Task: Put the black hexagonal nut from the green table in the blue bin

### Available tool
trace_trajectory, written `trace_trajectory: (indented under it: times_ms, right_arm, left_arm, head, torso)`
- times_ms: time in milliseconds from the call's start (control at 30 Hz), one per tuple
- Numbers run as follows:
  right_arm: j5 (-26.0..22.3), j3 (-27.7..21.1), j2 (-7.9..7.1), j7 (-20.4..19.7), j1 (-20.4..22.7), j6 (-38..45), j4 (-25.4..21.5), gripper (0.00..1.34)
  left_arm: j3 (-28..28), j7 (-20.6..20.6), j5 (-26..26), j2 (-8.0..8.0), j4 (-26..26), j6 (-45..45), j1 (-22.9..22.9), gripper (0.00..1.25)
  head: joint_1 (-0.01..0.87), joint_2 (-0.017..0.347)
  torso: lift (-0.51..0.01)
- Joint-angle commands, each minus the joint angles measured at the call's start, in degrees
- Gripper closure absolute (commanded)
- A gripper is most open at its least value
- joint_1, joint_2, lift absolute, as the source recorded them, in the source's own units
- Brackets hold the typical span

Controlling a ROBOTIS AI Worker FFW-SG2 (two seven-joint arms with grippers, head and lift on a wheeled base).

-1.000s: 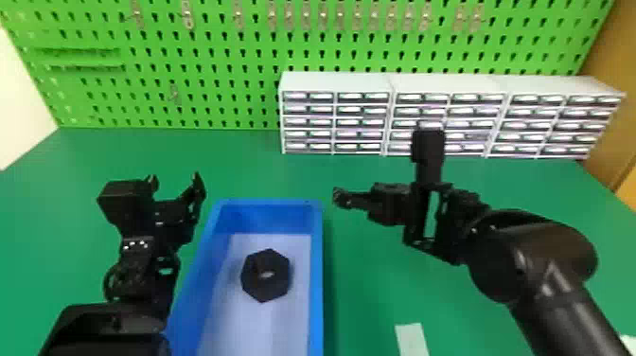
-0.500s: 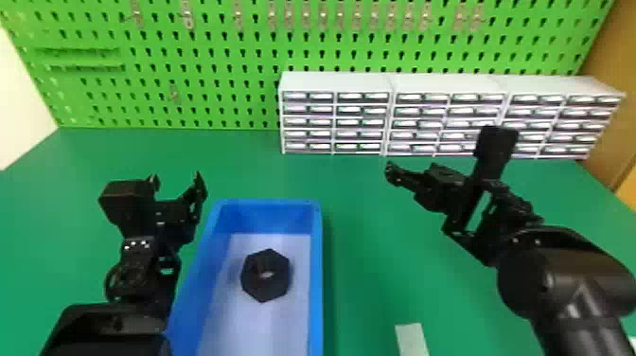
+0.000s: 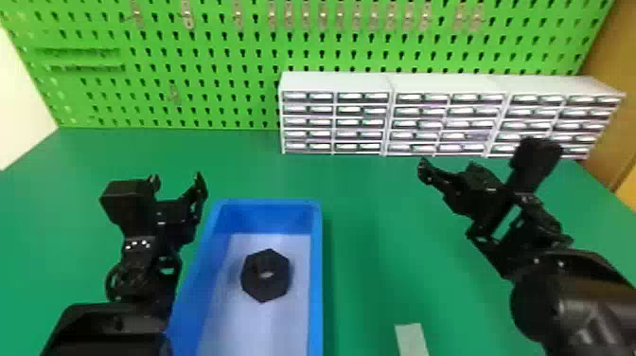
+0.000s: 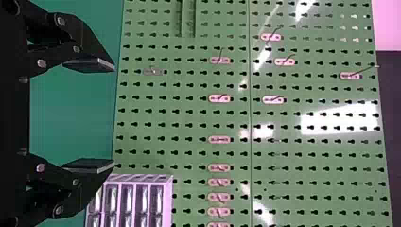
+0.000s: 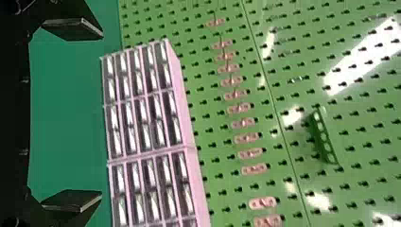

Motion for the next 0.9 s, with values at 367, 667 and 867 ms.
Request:
trace_trajectory:
  times_ms: [367, 667, 867]
  right_arm:
    - [5.54, -1.90, 0.28, -5.14, 4.46, -7.97, 0.00, 0.12]
    - [10.55, -1.29, 0.20, -8.48, 6.92, -12.46, 0.00, 0.12]
    - [12.75, -0.85, 0.02, -9.18, 7.45, -12.63, -0.18, 0.12]
  left_arm:
    - [-0.20, 0.00, 0.20, 0.00, -0.08, 0.00, 0.17, 0.53]
    - [-0.46, 0.00, 0.38, 0.00, -0.08, 0.00, 0.26, 0.53]
    - [-0.99, 0.00, 0.46, 0.00, 0.01, 0.00, 0.43, 0.53]
  head:
    - [0.657, 0.057]
    - [0.657, 0.057]
    - [0.657, 0.057]
  torso:
    - [-0.095]
    - [-0.095]
    - [-0.095]
